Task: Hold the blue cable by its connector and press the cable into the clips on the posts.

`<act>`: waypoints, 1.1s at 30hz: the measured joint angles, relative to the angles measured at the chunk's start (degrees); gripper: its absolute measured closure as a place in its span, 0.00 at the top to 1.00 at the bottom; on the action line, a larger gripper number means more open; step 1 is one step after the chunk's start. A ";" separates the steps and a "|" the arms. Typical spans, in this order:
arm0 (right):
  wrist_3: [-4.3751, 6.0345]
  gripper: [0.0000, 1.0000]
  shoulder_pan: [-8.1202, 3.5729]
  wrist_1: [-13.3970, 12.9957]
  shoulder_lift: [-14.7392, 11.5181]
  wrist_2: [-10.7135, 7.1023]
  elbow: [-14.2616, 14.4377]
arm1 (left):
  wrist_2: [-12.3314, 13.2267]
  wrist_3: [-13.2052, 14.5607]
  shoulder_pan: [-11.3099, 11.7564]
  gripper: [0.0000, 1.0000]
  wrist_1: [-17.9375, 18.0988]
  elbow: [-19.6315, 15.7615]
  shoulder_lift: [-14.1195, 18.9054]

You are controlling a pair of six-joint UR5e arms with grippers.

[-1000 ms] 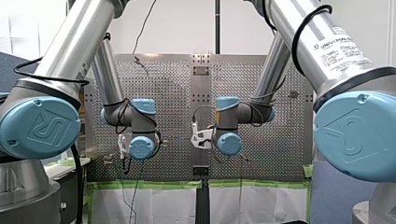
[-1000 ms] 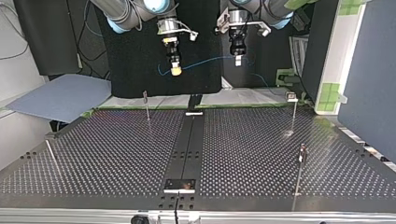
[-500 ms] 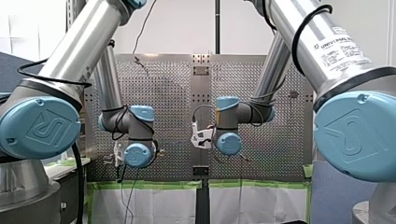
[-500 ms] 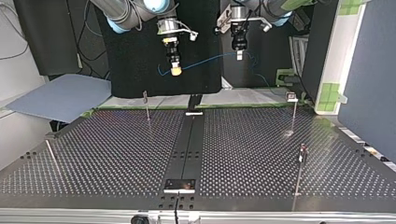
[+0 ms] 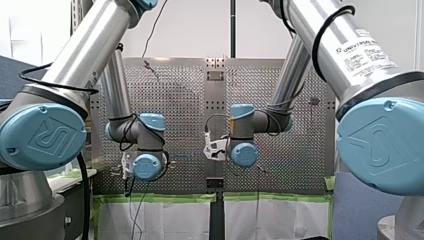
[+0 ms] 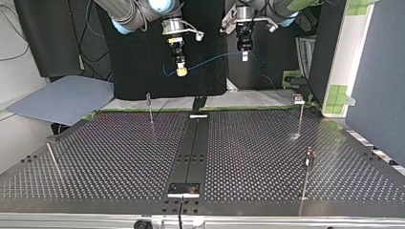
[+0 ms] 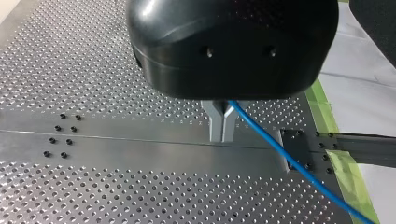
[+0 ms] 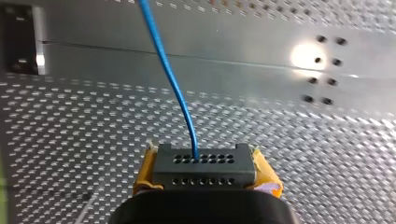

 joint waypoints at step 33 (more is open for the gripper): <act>2.94 0.00 0.56 11.54 -1.18 -0.15 -2.45 | -0.15 -0.07 0.29 0.00 -3.62 0.20 3.60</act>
